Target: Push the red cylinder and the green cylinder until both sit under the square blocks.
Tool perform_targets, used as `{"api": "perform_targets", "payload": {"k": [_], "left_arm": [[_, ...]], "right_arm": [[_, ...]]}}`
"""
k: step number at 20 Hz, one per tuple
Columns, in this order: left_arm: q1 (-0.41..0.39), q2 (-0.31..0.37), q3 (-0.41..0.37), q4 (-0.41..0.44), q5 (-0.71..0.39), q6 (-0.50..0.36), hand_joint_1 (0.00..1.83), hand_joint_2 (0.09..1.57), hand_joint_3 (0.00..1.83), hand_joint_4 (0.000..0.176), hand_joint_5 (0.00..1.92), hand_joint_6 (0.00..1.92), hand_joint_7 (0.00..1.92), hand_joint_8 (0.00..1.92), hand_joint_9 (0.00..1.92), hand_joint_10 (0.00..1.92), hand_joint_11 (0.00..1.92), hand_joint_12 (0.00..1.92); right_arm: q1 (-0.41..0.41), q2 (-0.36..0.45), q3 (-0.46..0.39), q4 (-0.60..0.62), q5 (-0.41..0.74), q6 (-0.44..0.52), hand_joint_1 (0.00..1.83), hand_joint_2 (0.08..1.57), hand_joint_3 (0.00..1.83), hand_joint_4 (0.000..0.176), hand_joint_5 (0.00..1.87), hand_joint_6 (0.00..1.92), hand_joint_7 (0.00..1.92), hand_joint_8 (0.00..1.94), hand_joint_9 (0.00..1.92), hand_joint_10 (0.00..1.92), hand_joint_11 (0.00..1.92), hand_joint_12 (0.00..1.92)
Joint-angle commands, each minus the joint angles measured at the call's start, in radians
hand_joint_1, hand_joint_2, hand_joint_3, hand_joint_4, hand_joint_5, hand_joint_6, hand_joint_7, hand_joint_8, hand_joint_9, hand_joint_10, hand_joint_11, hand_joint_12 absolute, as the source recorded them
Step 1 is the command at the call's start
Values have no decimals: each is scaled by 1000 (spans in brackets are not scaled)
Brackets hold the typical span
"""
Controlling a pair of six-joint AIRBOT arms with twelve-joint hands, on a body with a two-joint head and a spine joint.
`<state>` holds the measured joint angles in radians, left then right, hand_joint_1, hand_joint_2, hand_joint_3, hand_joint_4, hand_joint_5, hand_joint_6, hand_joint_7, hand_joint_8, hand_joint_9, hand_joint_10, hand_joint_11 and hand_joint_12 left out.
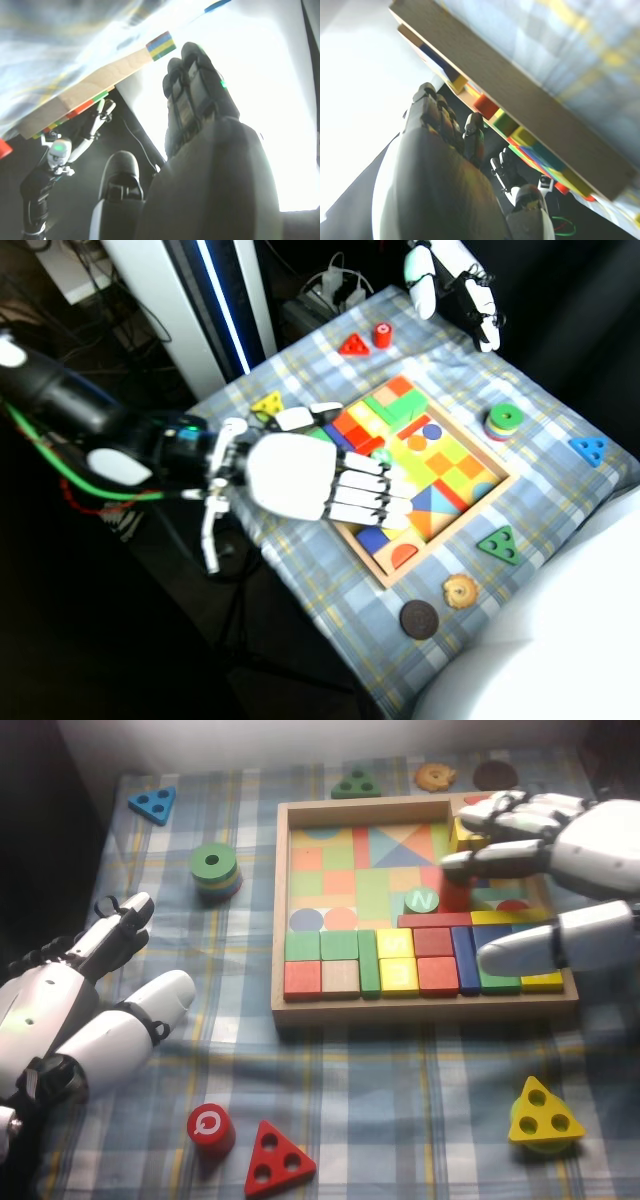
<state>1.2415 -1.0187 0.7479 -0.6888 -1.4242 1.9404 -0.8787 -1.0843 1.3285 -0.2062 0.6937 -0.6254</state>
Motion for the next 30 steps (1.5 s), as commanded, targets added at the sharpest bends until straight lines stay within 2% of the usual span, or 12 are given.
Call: {"api": "perform_targets", "payload": {"k": [1, 5, 9, 10, 12, 16, 20, 22, 24, 25, 27, 30], "left_arm": [[-5, 1, 5, 48, -105, -5, 0, 1300, 0, 30, 152, 0, 374, 0, 403, 0, 335, 46], [-4, 1, 5, 47, -104, -5, 0, 1313, 3, 10, 157, 1, 382, 3, 416, 8, 335, 42], [-3, 1, 4, 46, -101, -5, 0, 1315, 2, 8, 162, 2, 413, 12, 459, 20, 373, 55], [-2, 1, 4, 45, -101, -5, 0, 1308, 0, 25, 154, 0, 393, 2, 432, 5, 361, 48], [-2, 1, 3, 45, -100, -5, 0, 1319, 3, 15, 160, 2, 406, 6, 451, 11, 389, 59], [-2, 1, 4, 43, -98, -5, 0, 1316, 2, 18, 160, 5, 396, 6, 443, 6, 369, 49], [-2, 1, 4, 42, -96, -5, 0, 1312, 0, 23, 155, 1, 374, 0, 420, 2, 373, 47], [-2, 0, 4, 40, -95, -5, 0, 1310, 0, 25, 161, 2, 397, 7, 451, 13, 397, 55], [-1, 0, 4, 40, -94, -6, 0, 1317, 1, 18, 154, 0, 384, 1, 431, 2, 369, 42], [-1, 0, 4, 40, -94, -6, 0, 1315, 0, 14, 152, 0, 375, 0, 425, 0, 366, 40], [-2, 0, 5, 40, -94, -8, 0, 1311, 0, 10, 151, 0, 373, 0, 430, 2, 357, 34], [-2, 0, 5, 41, -94, -13, 0, 1304, 0, 27, 144, 0, 366, 0, 415, 0, 348, 29]], "right_arm": [[0, 10, -8, 17, 76, 0, 0, 843, 0, 106, 402, 6, 0, 0, 0, 0, 0, 0], [-31, 72, -56, 32, 76, 0, 0, 842, 0, 105, 418, 8, 0, 0, 0, 0, 0, 0], [-63, 107, -91, 47, 77, 0, 0, 836, 0, 118, 412, 3, 0, 0, 0, 0, 0, 0], [-70, 115, -98, 52, 78, 0, 0, 852, 0, 107, 415, 3, 0, 0, 0, 0, 0, 0], [-80, 127, -105, 66, 90, 0, 0, 879, 8, 107, 432, 9, 0, 0, 0, 0, 0, 0], [-81, 141, -108, 100, 147, -1, 0, 836, 0, 158, 427, 4, 0, 0, 0, 0, 0, 0], [-81, 190, -135, 131, 237, -10, 0, 866, 4, 131, 431, 3, 0, 0, 0, 0, 0, 0], [-76, 209, -147, 132, 274, -19, 0, 877, 8, 159, 441, 6, 11, 4, 0, 0, 0, 0], [-45, 197, -150, 118, 308, -24, 0, 925, 27, 130, 444, 6, 15, 5, 0, 0, 0, 0], [-44, 196, -149, 118, 308, -24, 0, 936, 29, 135, 449, 7, 15, 4, 0, 0, 0, 0], [-27, 148, -132, 87, 309, -21, 0, 933, 23, 67, 444, 4, 15, 3, 0, 0, 0, 0], [2, 68, -95, 31, 278, 6, 0, 898, 2, 114, 462, 8, 22, 3, 0, 0, 0, 0]]}}
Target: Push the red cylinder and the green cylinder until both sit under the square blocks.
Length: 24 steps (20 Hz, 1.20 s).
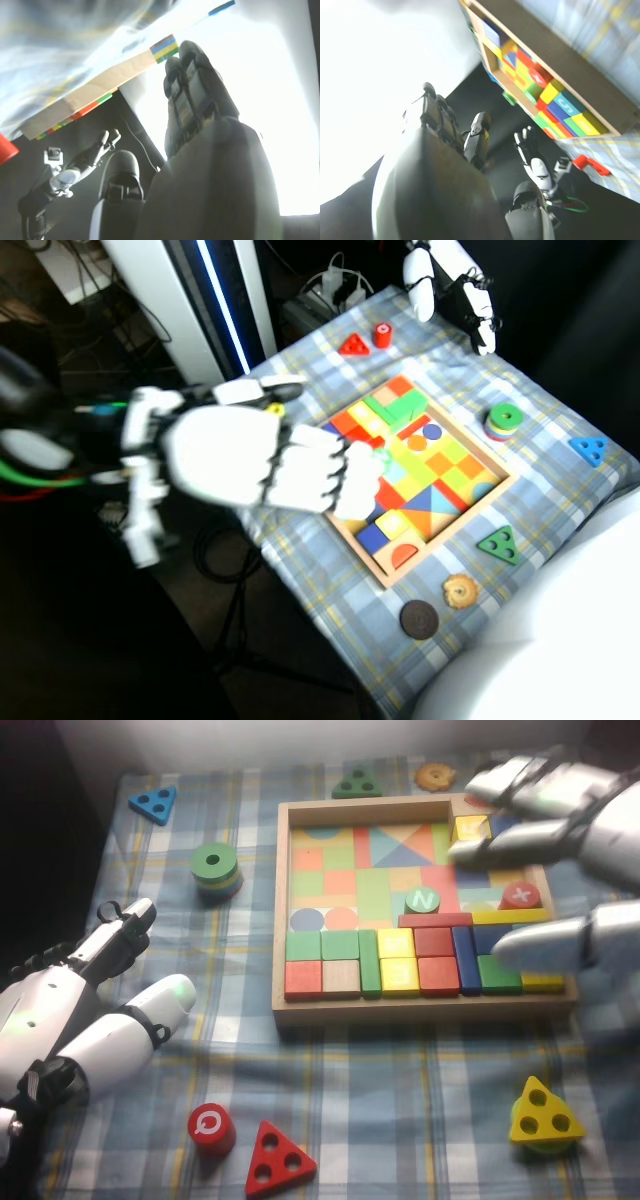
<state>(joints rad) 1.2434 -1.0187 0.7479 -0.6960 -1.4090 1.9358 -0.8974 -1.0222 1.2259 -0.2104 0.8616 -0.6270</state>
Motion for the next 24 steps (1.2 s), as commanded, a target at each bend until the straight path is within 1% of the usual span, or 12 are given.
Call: {"api": "perform_targets", "payload": {"k": [1, 3, 4, 6, 7, 9, 11, 13, 14, 17, 23, 24], "left_arm": [[-4, 0, 5, 48, -110, -9, 0, 1306, 0, 28, 144, 0, 358, 0, 393, 0, 326, 19], [-4, 0, 5, 49, -109, -9, 0, 1304, 0, 26, 148, 2, 362, 3, 406, 8, 362, 34], [-4, 0, 6, 49, -109, -9, 0, 1312, 2, 12, 159, 6, 376, 9, 423, 15, 383, 43], [-4, -1, 6, 49, -109, -10, 0, 1306, 0, 24, 153, 3, 379, 8, 422, 12, 367, 35], [-4, -1, 6, 49, -109, -10, 0, 1306, 0, 33, 161, 6, 372, 5, 412, 7, 364, 33], [-4, -1, 5, 48, -109, -11, 0, 1307, 0, 29, 158, 3, 376, 5, 417, 7, 348, 25], [-4, -1, 5, 48, -108, -11, 0, 1310, 1, 24, 157, 3, 381, 7, 425, 10, 344, 23], [-4, -1, 5, 48, -108, -12, 1, 1312, 1, 26, 170, 7, 401, 11, 448, 15, 385, 40], [-4, -1, 5, 48, -108, -12, 0, 1307, 0, 29, 158, 1, 384, 3, 427, 5, 371, 33], [-3, -1, 5, 48, -108, -15, 0, 1307, 0, 28, 142, 0, 380, 0, 426, 3, 349, 22], [-3, 0, 5, 47, -107, -15, 0, 1315, 3, 13, 148, 1, 387, 3, 417, 1, 337, 15], [-3, 0, 5, 47, -105, -15, 0, 1313, 2, 20, 135, 0, 362, 0, 385, 0, 314, 5]], "right_arm": [[27, -7, 14, 26, 101, 8, 0, 868, 0, 101, 425, 1, 4, 0, 0, 0, 0, 0], [44, -44, 32, -3, 75, 9, 0, 881, 0, 68, 427, 6, 0, 0, 0, 0, 0, 0], [49, -58, 40, -11, 66, 9, 0, 868, 0, 70, 448, 14, 0, 0, 0, 0, 0, 0], [54, -80, 56, -20, 46, 9, 0, 884, 0, 76, 452, 12, 0, 0, 0, 0, 0, 0], [54, -87, 61, -24, 36, 9, 0, 903, 8, 106, 436, 3, 0, 0, 0, 0, 0, 0], [54, -93, 68, -30, 8, 9, 0, 935, 21, 90, 435, 2, 0, 0, 0, 0, 0, 0], [53, -93, 71, -34, -12, 9, 0, 928, 14, 107, 420, 0, 0, 0, 0, 0, 0, 0], [53, -92, 72, -41, -34, 9, 0, 932, 13, 64, 442, 9, 0, 0, 0, 0, 0, 0], [53, -88, 71, -41, -46, 9, 0, 936, 14, 69, 439, 6, 0, 0, 0, 0, 0, 0], [42, -60, 59, -40, -72, 9, 0, 906, 0, 126, 411, 0, 0, 0, 0, 0, 0, 0], [-26, 24, 5, 7, -78, 9, 0, 916, 4, 100, 399, 3, 0, 0, 0, 0, 0, 0], [-33, 38, -4, 12, -78, 9, 0, 914, 3, 97, 402, 4, 0, 0, 0, 0, 0, 0]]}}
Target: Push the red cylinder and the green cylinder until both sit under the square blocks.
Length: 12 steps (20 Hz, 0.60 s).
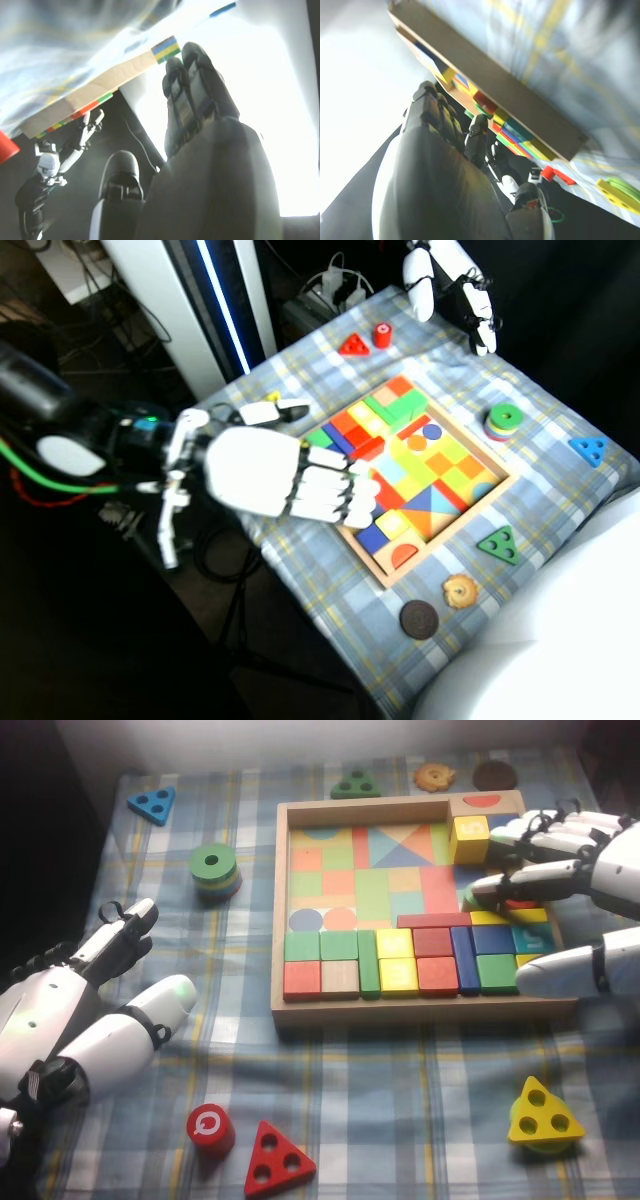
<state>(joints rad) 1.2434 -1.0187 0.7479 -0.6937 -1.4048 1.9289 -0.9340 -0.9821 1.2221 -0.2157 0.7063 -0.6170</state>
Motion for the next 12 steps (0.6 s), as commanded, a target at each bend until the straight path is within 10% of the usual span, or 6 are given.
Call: {"api": "perform_targets", "payload": {"k": [1, 6, 8, 9, 11, 12], "left_arm": [[-3, 0, 5, 44, -108, -8, 0, 1317, 3, 19, 136, 1, 362, 2, 387, 3, 322, 8], [-3, 0, 7, 44, -105, -9, 0, 1320, 3, 22, 155, 6, 383, 8, 428, 15, 351, 20], [-3, 0, 7, 44, -103, -9, 0, 1316, 0, 20, 145, 1, 377, 4, 426, 12, 345, 17], [-2, 0, 7, 44, -102, -9, 0, 1316, 0, 23, 154, 5, 379, 4, 430, 12, 357, 21], [-2, -1, 9, 42, -99, -9, 0, 1311, 0, 22, 158, 6, 375, 2, 422, 7, 338, 12], [-2, -1, 8, 42, -99, -9, 0, 1312, 0, 21, 154, 3, 375, 2, 415, 4, 337, 12]], "right_arm": [[2, 3, -3, 19, 78, -1, 0, 905, 0, 110, 399, 3, 0, 0, 0, 0, 0, 0], [2, 11, -7, 53, 122, -1, 0, 875, 0, 107, 400, 2, 0, 0, 0, 0, 0, 0], [3, 19, -11, 77, 165, -1, 0, 855, 0, 143, 395, 0, 0, 0, 0, 0, 0, 0], [3, 22, -13, 83, 178, -2, 0, 868, 0, 114, 422, 11, 0, 0, 0, 0, 0, 0], [3, 36, -23, 112, 223, -15, 0, 867, 0, 138, 419, 7, 0, 0, 0, 0, 0, 0], [3, 41, -29, 130, 246, -27, 0, 884, 0, 111, 439, 14, 0, 0, 0, 0, 0, 0]]}}
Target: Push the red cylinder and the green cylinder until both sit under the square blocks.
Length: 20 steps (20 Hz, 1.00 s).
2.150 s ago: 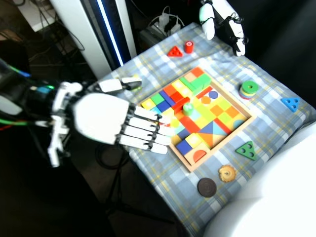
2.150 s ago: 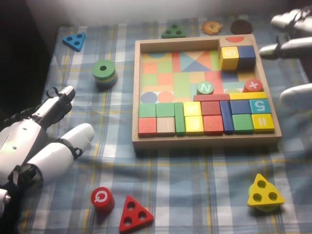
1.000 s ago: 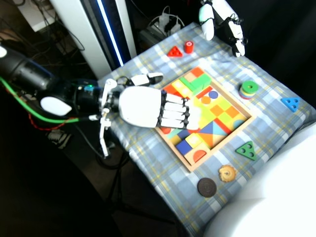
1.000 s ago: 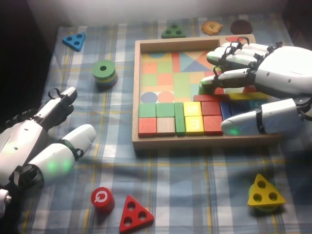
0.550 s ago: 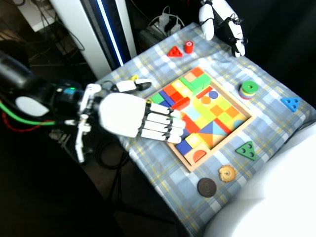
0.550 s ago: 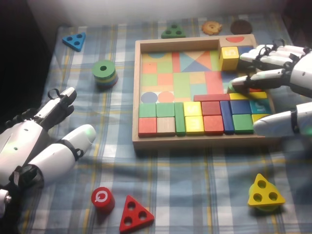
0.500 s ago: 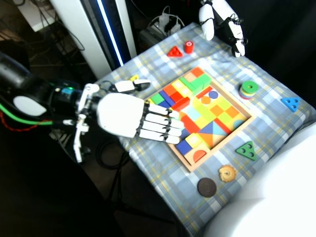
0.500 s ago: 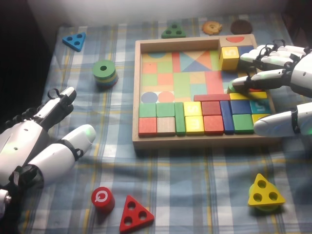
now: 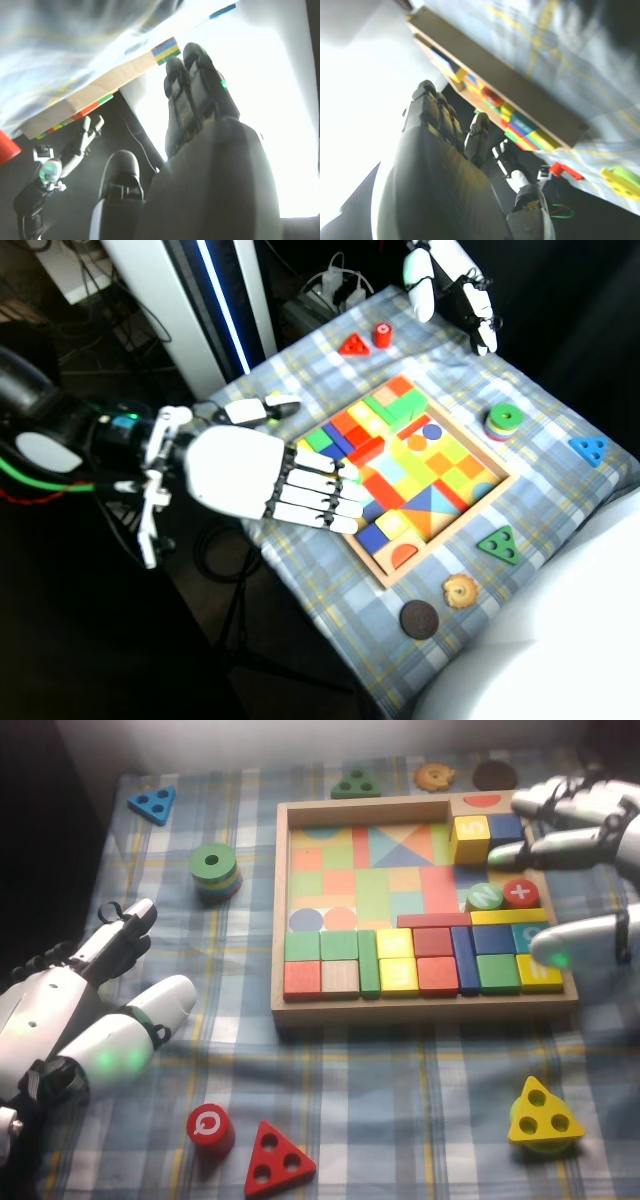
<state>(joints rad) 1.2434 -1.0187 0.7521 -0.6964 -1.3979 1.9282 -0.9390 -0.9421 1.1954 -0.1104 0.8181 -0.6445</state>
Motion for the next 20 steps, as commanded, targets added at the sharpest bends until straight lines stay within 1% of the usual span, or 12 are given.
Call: {"api": "perform_targets", "payload": {"k": [1, 2, 4, 6, 9, 10, 11, 12, 13, 14, 17, 20], "left_arm": [[-2, -1, 4, 44, -106, -8, 0, 1306, 0, 31, 150, 1, 358, 0, 398, 0, 344, 15], [-2, -1, 4, 44, -106, -8, 0, 1309, 0, 24, 150, 1, 363, 3, 408, 5, 351, 18], [-2, -1, 4, 44, -106, -9, 0, 1311, 0, 29, 152, 2, 371, 6, 418, 9, 352, 17], [-2, -1, 4, 44, -106, -10, 0, 1312, 0, 22, 144, 0, 377, 7, 417, 6, 347, 15], [1, 0, 3, 42, -112, -13, 0, 1317, 2, 20, 146, 2, 378, 5, 423, 7, 354, 17], [3, 0, 3, 41, -115, -16, 0, 1314, 0, 20, 147, 2, 378, 5, 420, 5, 358, 18], [3, 0, 3, 40, -115, -18, 0, 1311, 0, 21, 145, 1, 374, 2, 409, 0, 342, 11], [3, 0, 3, 40, -115, -19, 0, 1317, 2, 18, 149, 3, 383, 6, 422, 7, 351, 15], [3, 0, 2, 41, -117, -20, 0, 1320, 3, 13, 148, 2, 382, 5, 417, 4, 353, 15], [3, 0, 1, 41, -120, -20, 0, 1318, 2, 12, 147, 1, 383, 5, 425, 7, 352, 15], [3, -1, 2, 42, -120, -21, 0, 1298, 0, 41, 137, 0, 349, 0, 403, 0, 358, 17], [2, -1, 3, 43, -123, -25, 0, 1308, 0, 34, 152, 6, 365, 7, 417, 6, 349, 13]], "right_arm": [[8, 4, -7, 39, 154, -13, 0, 906, 9, 104, 449, 16, 6, 2, 0, 0, 0, 0], [8, 5, -9, 48, 169, -20, 0, 924, 16, 85, 452, 14, 0, 0, 0, 0, 0, 0], [10, 5, -9, 53, 186, -21, 0, 903, 3, 119, 445, 8, 3, 1, 0, 0, 0, 0], [10, 3, -10, 54, 193, -23, 0, 917, 9, 104, 450, 8, 11, 3, 0, 0, 0, 0], [-2, 4, -31, 103, 212, -76, 0, 962, 26, 111, 448, 5, 44, 15, 0, 0, 0, 0], [-26, 4, -44, 146, 242, -114, 0, 1054, 21, 128, 433, 0, 111, 10, 0, 0, 0, 0], [-55, 4, -57, 191, 272, -141, 10, 1126, 13, 106, 446, 2, 193, 10, 78, 11, 49, 21], [-94, 4, -70, 241, 315, -166, 188, 1195, 9, 50, 500, 6, 387, 19, 309, 35, 241, 105], [-147, 4, -89, 314, 384, -179, 274, 1232, 5, 26, 528, 4, 499, 13, 441, 27, 365, 145], [-196, 4, -105, 373, 444, -180, 277, 1257, 3, 33, 548, 2, 602, 9, 560, 20, 482, 162], [-395, -10, -171, 593, 673, -180, 374, 1310, 2, 0, 573, 0, 766, 4, 767, 6, 610, 107], [-509, -67, -245, 752, 881, -123, 355, 1381, 4, 0, 601, 4, 884, 9, 894, 13, 751, 130]]}}
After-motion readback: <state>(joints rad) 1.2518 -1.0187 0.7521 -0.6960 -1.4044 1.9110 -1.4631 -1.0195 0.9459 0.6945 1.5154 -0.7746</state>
